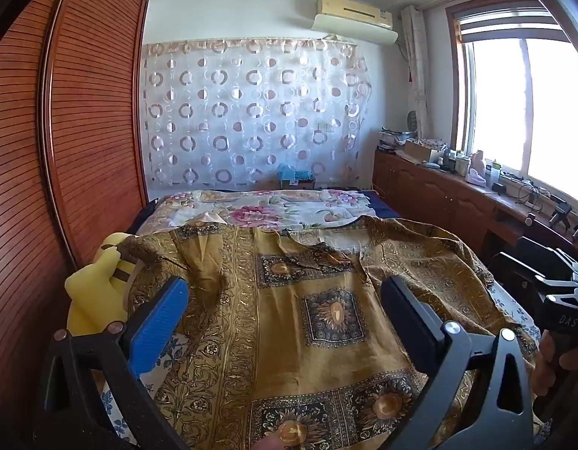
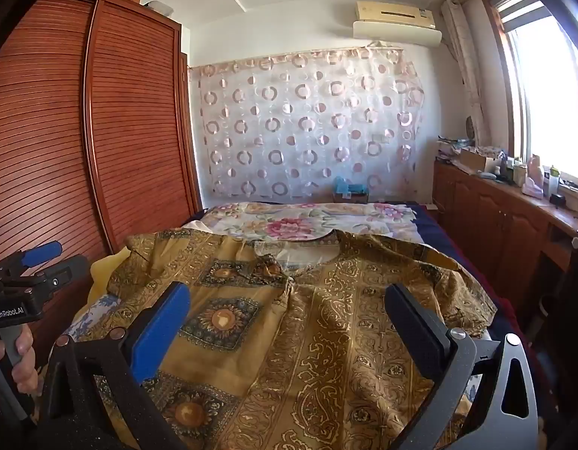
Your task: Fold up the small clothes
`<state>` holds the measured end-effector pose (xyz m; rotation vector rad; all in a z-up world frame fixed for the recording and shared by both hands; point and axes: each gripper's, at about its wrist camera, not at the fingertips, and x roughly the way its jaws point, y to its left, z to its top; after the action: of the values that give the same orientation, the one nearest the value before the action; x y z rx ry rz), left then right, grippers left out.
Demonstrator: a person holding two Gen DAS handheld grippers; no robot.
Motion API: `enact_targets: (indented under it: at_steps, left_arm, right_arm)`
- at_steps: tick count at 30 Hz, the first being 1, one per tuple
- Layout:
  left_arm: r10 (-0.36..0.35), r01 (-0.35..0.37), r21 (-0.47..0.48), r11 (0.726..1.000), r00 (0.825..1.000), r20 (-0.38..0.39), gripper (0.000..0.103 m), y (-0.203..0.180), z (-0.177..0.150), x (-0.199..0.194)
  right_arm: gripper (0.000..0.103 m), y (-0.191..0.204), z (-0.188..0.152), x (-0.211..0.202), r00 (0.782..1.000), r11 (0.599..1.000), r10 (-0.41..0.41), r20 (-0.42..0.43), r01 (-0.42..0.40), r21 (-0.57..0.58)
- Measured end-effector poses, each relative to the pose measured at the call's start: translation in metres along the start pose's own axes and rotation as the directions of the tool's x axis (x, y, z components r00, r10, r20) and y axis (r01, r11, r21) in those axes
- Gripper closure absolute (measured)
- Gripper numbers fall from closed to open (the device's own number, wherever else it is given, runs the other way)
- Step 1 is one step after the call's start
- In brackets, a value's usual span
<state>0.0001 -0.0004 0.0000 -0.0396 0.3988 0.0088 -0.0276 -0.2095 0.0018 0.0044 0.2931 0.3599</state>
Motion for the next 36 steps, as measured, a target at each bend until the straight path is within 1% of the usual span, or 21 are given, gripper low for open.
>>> enact_targets:
  at_steps: [36]
  left_arm:
    - [0.005, -0.005, 0.004, 1.000, 1.000, -0.001, 0.000, -0.0002, 0.0000, 0.0001]
  right_arm:
    - [0.000, -0.0015, -0.0004, 0.0010, 1.000, 1.000, 0.008, -0.008, -0.008, 0.005]
